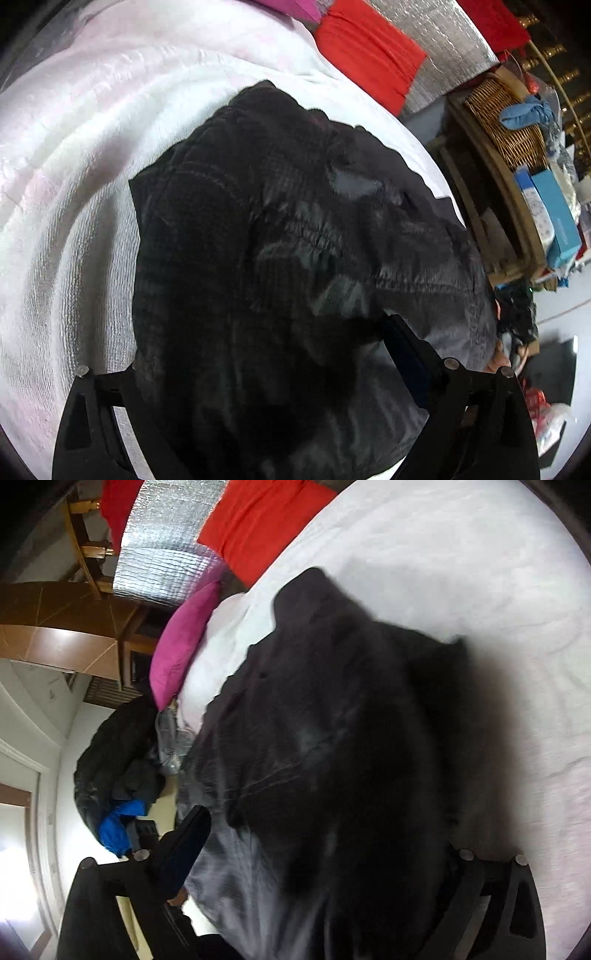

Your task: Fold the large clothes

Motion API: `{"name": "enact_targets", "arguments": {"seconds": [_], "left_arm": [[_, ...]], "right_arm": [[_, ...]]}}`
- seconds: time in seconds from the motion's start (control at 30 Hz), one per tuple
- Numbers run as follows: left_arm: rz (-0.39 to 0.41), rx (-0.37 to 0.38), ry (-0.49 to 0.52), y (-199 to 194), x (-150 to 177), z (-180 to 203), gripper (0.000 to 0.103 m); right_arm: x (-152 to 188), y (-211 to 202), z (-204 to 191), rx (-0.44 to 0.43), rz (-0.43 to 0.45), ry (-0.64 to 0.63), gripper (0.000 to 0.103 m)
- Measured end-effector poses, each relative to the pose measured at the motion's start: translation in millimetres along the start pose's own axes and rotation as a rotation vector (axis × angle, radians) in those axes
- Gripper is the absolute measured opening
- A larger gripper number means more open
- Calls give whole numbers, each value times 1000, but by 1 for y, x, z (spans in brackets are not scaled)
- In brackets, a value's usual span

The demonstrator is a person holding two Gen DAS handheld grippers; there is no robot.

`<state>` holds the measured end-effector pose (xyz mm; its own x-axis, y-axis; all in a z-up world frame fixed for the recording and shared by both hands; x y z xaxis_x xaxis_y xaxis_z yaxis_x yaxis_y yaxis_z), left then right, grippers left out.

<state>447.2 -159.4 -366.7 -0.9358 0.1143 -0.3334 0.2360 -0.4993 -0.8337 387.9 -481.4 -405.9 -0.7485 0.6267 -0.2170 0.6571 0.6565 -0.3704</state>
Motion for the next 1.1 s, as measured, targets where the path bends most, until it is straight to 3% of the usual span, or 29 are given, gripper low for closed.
{"name": "enact_targets", "arguments": {"seconds": [0.07, 0.13, 0.2, 0.23, 0.27, 0.37, 0.47, 0.7, 0.87, 0.93, 0.97, 1.03, 1.1], "left_arm": [[29, -57, 18, 0, 1, 6, 93], [44, -134, 53, 3, 2, 10, 85], [68, -171, 74, 1, 0, 15, 70], [79, -176, 68, -1, -1, 15, 65], [91, -176, 59, -4, -3, 15, 54], [146, -136, 48, -22, -7, 22, 34], [203, -132, 91, -38, -8, 36, 28], [291, -75, 131, -87, -3, 53, 25], [234, -114, 120, -86, 12, 28, 27], [152, -167, 88, -65, 11, 15, 34], [104, -209, 71, -54, 14, 4, 45], [64, -267, 29, -44, 16, -13, 62], [76, -306, 36, -46, 15, -11, 70]], "right_arm": [[3, 6, -7, 24, 0, -31, 102], [6, 10, -4, 88, 3, -58, 96], [7, 6, -1, 142, 27, -64, 84], [8, 4, -2, 171, 35, -74, 81], [9, 2, -3, 193, 45, -86, 77], [8, -4, -16, 225, 85, -131, 56], [7, -17, -34, 208, 127, -163, 43], [21, -46, -73, 160, 176, -226, 38], [29, -67, -61, 153, 193, -185, 36], [29, -64, -38, 191, 167, -129, 36], [29, -57, -22, 224, 132, -92, 36], [31, -52, 1, 245, 99, -13, 48], [31, -52, 7, 267, 90, 11, 60]]}}
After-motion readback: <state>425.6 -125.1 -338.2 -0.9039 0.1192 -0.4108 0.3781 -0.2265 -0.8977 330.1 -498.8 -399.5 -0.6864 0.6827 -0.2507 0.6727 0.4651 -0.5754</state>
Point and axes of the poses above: each gripper's, at about its wrist camera, not at the fingertips, and y roughly the way its jaws point, z to its right, x to its underside, the point moved 9 cm from there along y, roughly the way its jaws point, and after that the axes turned 6 degrees about -x, right-handed, at the moved point
